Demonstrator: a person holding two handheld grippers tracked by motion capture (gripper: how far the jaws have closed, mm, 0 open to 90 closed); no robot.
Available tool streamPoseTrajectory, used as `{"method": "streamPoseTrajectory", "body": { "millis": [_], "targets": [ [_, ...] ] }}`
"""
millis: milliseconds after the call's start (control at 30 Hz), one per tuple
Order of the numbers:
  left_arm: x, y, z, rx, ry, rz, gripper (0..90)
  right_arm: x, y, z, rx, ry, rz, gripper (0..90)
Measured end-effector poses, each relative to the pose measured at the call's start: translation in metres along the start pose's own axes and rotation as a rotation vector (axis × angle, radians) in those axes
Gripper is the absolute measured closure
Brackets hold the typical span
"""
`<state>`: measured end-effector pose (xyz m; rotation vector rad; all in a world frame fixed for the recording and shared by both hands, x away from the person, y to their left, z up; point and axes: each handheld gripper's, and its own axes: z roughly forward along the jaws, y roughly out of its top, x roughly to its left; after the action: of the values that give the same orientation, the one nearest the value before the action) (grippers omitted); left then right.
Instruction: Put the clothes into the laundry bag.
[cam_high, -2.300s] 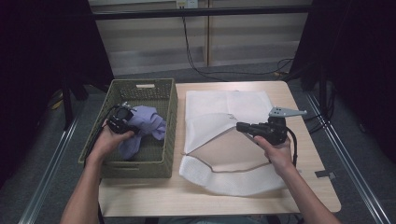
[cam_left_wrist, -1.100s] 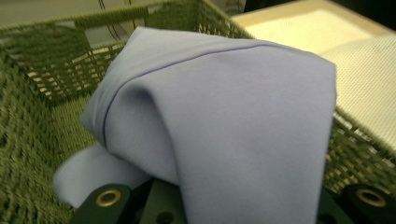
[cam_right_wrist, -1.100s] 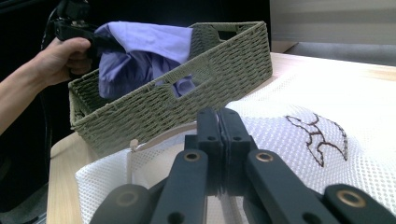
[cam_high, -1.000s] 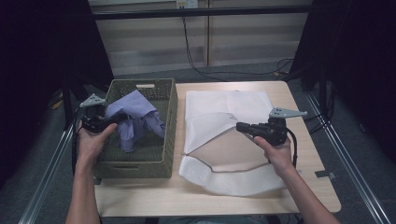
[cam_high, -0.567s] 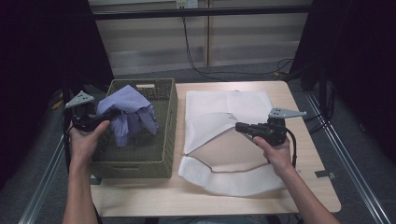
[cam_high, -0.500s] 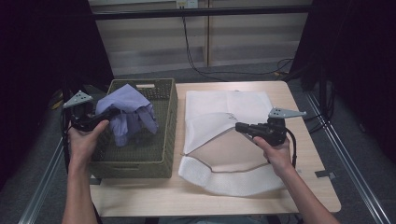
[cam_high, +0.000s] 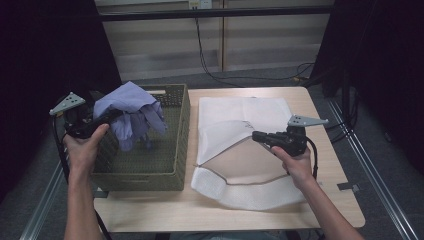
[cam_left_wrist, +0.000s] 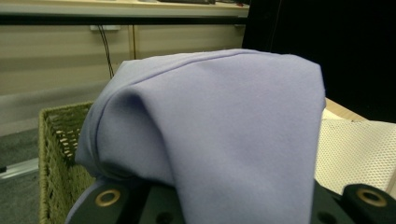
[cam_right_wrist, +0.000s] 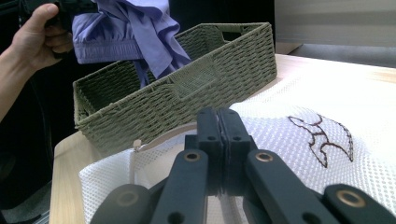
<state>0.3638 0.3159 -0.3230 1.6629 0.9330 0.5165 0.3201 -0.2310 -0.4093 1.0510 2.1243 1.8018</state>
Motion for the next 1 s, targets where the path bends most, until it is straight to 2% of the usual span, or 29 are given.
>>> {"method": "streamPoseTrajectory", "body": {
  "millis": [133, 167, 367, 500, 733, 833, 1000],
  "targets": [
    [-0.003, 0.003, -0.002, -0.015, -0.01, 0.005, 80.1, 0.0, 0.0, 0.0, -0.001, 0.001, 0.002, 88.8],
    [-0.003, 0.004, -0.003, -0.017, 0.0, 0.011, 80.1, 0.0, 0.0, 0.0, -0.001, 0.001, 0.002, 88.8],
    [-0.004, 0.007, -0.008, -0.055, -0.021, 0.004, 80.1, -0.001, 0.0, 0.0, 0.003, 0.004, 0.002, 88.9],
    [-0.008, 0.011, -0.013, -0.074, -0.02, 0.022, 79.9, -0.001, 0.0, 0.001, 0.005, 0.005, -0.002, 88.9],
    [-0.02, 0.023, -0.022, -0.115, -0.026, 0.05, 79.9, 0.0, 0.0, 0.001, 0.008, 0.005, -0.005, 88.9],
    [-0.025, 0.028, -0.026, -0.134, -0.05, 0.061, 79.9, -0.001, -0.001, 0.001, 0.007, 0.009, -0.005, 88.9],
    [-0.034, 0.035, -0.029, -0.149, -0.06, 0.073, 79.9, -0.001, -0.001, 0.001, 0.009, 0.011, -0.003, 88.9]
  ]
}}
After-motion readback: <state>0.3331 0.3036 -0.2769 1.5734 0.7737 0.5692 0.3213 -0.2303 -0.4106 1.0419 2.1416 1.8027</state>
